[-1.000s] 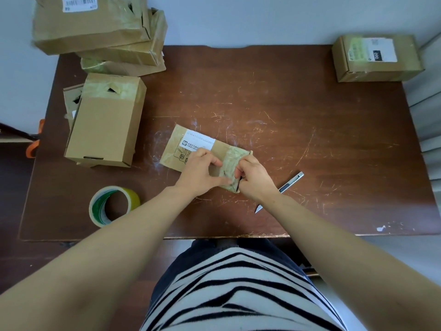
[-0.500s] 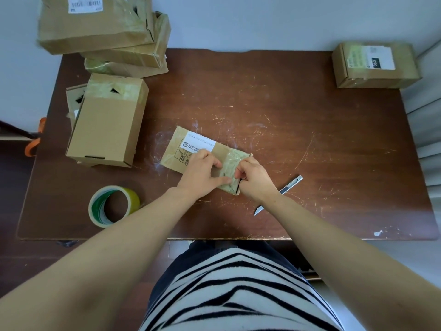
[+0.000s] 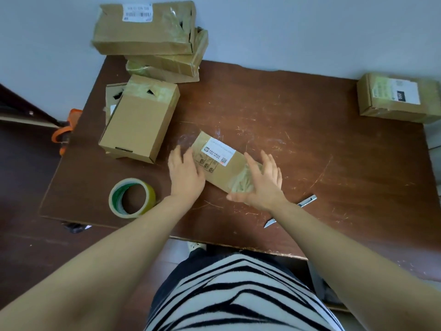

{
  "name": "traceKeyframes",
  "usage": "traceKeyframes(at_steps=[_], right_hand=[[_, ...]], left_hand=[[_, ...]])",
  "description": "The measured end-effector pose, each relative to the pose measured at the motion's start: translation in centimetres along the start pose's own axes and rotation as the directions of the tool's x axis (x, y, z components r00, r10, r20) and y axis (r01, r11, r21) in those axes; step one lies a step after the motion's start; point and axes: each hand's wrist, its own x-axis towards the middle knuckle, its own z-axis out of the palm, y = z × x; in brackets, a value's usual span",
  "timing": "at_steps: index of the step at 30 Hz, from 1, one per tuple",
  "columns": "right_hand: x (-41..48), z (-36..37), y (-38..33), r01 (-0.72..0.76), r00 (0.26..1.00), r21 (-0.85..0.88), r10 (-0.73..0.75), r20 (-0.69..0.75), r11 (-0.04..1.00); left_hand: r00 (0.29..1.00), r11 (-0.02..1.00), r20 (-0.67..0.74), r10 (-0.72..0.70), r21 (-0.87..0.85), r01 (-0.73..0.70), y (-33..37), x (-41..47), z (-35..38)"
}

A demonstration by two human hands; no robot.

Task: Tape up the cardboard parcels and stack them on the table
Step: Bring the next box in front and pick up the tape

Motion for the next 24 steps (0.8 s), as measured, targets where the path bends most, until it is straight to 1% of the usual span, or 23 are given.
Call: traceKeyframes(at_steps=[2, 3, 6, 8, 11, 13, 15, 17, 18, 20, 22, 24], right_hand=[[0.0, 0.3, 0.3, 0.021, 0.991, -0.065, -0.012, 0.130, 0.998], [0.0, 0.3, 0.6, 0.038, 0.988, -0.102, -0.022, 0.154, 0.994], [0.3, -0.1, 1.4, 0.047, 0.993, -0.119, -0.034, 0.109, 0.992], [0.6, -0.3, 1.6, 0.057, 0.992, -0.139, -0.040, 0.119, 0.989], [0.7, -0.5, 1.4, 0.059, 0.993, -0.182, -0.038, 0.115, 0.981], [0.6, -0.4, 0.8, 0.080, 0.994, -0.221, -0.063, 0.085, 0.972], [0.6, -0.1, -0.4, 0.149, 0.989, -0.227, -0.144, 0.038, 0.962], [0.8, 0.1, -2.2, 0.231, 0.972, -0.184, -0.235, 0.000, 0.955], [0.9, 0.1, -3.3, 0.289, 0.956, -0.179, -0.294, -0.005, 0.941], [1.3, 0.4, -5.9, 0.434, 0.896, -0.193, -0.443, -0.007, 0.880], [1.5, 0.9, -8.6, 0.552, 0.831, -0.161, -0.555, 0.026, 0.818], [1.8, 2.0, -11.3, 0.660, 0.751, -0.131, -0.650, 0.113, 0.740]], left_hand=[[0.994, 0.995, 0.084, -0.075, -0.057, 0.080, -0.3, 0.0, 0.2], [0.991, 0.992, 0.101, -0.089, -0.081, 0.097, -0.4, 0.1, 0.2], [0.987, 0.982, 0.064, -0.145, -0.116, 0.152, -0.7, 0.5, 0.0], [0.983, 0.975, 0.031, -0.181, -0.124, 0.183, -1.0, 0.7, -0.2], [0.987, 0.982, 0.009, -0.159, -0.099, 0.159, -1.3, 0.2, -0.3], [0.989, 0.983, -0.037, -0.142, -0.124, 0.137, -1.3, -0.4, -0.5], [0.990, 0.985, -0.113, -0.081, -0.161, 0.062, -1.2, -0.9, -1.0], [0.980, 0.982, -0.200, 0.006, -0.185, -0.044, -1.2, -1.2, -1.9], [0.969, 0.977, -0.245, 0.035, -0.195, -0.085, -1.3, -1.4, -2.5], [0.941, 0.967, -0.333, 0.053, -0.219, -0.132, -1.9, -1.8, -4.0], [0.912, 0.958, -0.411, 0.018, -0.254, -0.134, -3.0, -2.2, -5.5], [0.866, 0.951, -0.496, -0.061, -0.291, -0.100, -4.9, -2.7, -7.1]])
